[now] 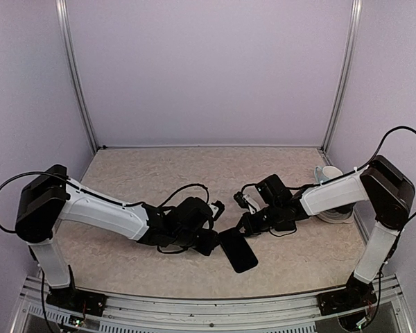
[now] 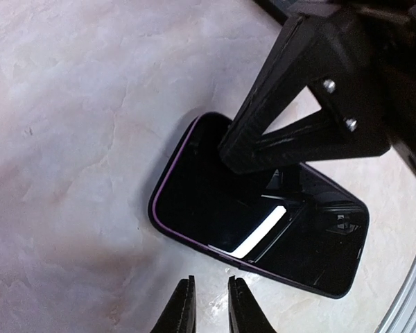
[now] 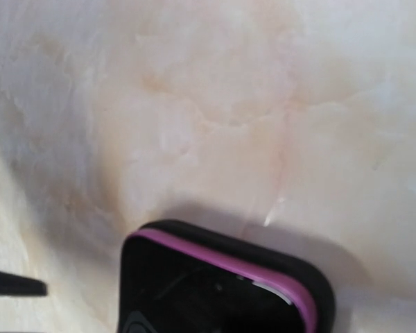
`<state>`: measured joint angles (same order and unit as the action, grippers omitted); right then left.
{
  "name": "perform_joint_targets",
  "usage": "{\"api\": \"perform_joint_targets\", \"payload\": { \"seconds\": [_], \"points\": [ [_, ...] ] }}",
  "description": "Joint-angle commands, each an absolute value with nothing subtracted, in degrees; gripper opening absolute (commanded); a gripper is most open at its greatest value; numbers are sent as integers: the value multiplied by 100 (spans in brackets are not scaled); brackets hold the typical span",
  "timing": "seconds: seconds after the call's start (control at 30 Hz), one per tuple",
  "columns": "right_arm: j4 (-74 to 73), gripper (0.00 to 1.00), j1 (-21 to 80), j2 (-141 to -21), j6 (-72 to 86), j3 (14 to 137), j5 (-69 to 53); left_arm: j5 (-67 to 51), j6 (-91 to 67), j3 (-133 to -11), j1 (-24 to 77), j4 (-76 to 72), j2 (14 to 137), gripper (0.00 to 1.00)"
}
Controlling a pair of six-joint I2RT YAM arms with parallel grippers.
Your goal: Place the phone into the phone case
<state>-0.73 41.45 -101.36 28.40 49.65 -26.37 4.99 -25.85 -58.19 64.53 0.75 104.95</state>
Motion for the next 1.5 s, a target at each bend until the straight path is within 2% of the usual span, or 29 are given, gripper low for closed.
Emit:
{"api": "perform_joint_targets", "payload": {
  "seconds": [0.0,0.23,0.57,0.97,1.1,1.13,1.17,1.23,1.37,1.4,1.47],
  "points": [
    [-765,0,4105,-10484,2847,4667,-2219,702,-2334,-6168,6435,321,10494,19],
    [-772,0,4108,-10446,2855,4658,-2211,724,-2290,-6515,6272,400,10976,18],
    [-767,0,4106,-10445,2872,4637,-2219,182,-2242,-6615,6277,427,11824,18],
    [-887,0,4108,-10290,2863,4626,-2155,-143,-2322,-6783,6486,1422,12806,18],
    [-1189,0,4202,-10027,2753,4819,-1801,-228,-2476,-6644,6579,1221,12821,17],
    [-1331,6,4256,-9896,2706,4902,-1609,-213,-2544,-6542,6550,1135,12674,17],
    [-1459,16,4316,-9740,2663,4952,-1416,-196,-2605,-6444,6505,1057,12520,17],
    [-1629,43,4394,-9362,2650,4995,-1097,-155,-2733,-6246,6364,893,12135,18],
    [-1888,73,4506,-8690,2782,4964,-853,-55,-2775,-5982,6137,556,11244,18],
    [-2003,84,4595,-8597,2857,4973,-650,-30,-2754,-5966,6110,479,11009,19],
    [-2468,98,4865,-8569,3038,5076,-32,101,-2650,-5947,6079,297,10528,28]
  ]
}}
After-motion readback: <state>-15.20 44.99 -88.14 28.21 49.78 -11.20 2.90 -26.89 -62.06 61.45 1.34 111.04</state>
